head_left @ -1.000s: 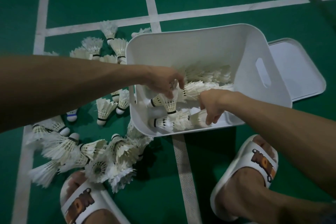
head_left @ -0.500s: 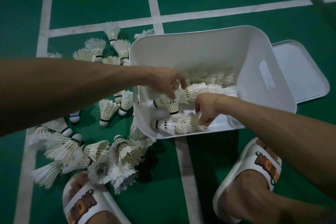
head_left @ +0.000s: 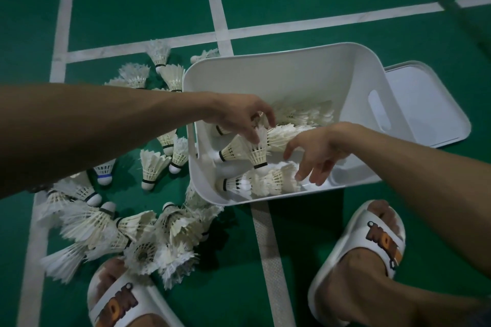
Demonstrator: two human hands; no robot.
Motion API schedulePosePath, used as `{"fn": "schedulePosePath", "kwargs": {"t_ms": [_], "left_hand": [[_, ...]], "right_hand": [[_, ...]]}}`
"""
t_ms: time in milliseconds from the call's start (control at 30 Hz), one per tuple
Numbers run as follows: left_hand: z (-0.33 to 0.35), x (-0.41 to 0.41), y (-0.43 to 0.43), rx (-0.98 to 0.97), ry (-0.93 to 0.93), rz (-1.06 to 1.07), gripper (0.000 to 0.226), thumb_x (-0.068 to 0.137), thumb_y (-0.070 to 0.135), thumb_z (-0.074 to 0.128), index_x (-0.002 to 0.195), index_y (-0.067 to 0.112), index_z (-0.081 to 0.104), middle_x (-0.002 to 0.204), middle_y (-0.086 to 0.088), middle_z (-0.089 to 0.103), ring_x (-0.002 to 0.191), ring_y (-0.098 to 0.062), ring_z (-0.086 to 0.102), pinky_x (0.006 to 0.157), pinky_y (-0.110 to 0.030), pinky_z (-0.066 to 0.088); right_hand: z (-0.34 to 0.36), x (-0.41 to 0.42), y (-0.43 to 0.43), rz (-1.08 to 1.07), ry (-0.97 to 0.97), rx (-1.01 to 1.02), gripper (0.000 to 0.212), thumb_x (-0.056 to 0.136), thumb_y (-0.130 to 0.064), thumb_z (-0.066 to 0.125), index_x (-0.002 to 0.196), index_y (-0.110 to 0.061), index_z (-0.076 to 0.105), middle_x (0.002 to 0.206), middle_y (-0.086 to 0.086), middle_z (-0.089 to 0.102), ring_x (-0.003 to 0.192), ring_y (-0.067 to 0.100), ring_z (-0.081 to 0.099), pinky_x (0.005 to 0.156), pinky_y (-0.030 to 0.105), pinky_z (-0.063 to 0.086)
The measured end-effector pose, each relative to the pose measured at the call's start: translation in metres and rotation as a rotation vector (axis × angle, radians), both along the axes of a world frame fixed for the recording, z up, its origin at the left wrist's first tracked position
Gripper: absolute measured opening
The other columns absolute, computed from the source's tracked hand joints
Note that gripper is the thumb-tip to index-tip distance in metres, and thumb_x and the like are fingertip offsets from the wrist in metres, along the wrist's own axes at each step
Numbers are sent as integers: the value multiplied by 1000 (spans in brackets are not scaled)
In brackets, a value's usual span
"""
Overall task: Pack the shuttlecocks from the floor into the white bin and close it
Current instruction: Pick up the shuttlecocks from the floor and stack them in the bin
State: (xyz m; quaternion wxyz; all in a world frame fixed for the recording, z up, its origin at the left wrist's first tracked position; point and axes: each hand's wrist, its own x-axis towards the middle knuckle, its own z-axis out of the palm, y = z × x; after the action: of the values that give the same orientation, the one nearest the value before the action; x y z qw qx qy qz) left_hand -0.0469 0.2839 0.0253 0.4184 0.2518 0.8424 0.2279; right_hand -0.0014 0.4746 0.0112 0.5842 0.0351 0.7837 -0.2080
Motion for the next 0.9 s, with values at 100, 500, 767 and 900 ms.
{"fn": "schedulePosePath", "kwargs": {"t_ms": [100,500,767,900], "left_hand": [[0,1,3,60,2,98,41,79,16,76,116,21,59,93,3,64,77,-13,59,57,-18,43],[0,18,39,348,-50,352,22,81,20,75,98,10,64,84,1,66,65,-6,60,58,-16,47],[-6,11,29,128,64,127,41,81,25,75,116,25,54,105,-1,59,94,-19,61,81,-30,53],[-10,15,33,37,88,-38,50,79,30,77,121,26,51,107,2,58,96,-16,58,81,-28,49]], "right_hand": [[15,-12,11,-118,91,-73,46,77,-9,77,119,-8,57,104,18,68,88,31,71,65,35,60],[23,0,17,-231,518,-289,74,65,-9,87,123,-18,41,99,16,66,90,29,67,77,44,59],[25,5,46,-151,339,-83,73,77,4,71,135,-32,45,114,4,40,91,20,55,79,41,59],[18,2,49,-46,285,20,32,80,-5,70,100,-30,65,117,2,49,91,23,63,74,33,59]]}}
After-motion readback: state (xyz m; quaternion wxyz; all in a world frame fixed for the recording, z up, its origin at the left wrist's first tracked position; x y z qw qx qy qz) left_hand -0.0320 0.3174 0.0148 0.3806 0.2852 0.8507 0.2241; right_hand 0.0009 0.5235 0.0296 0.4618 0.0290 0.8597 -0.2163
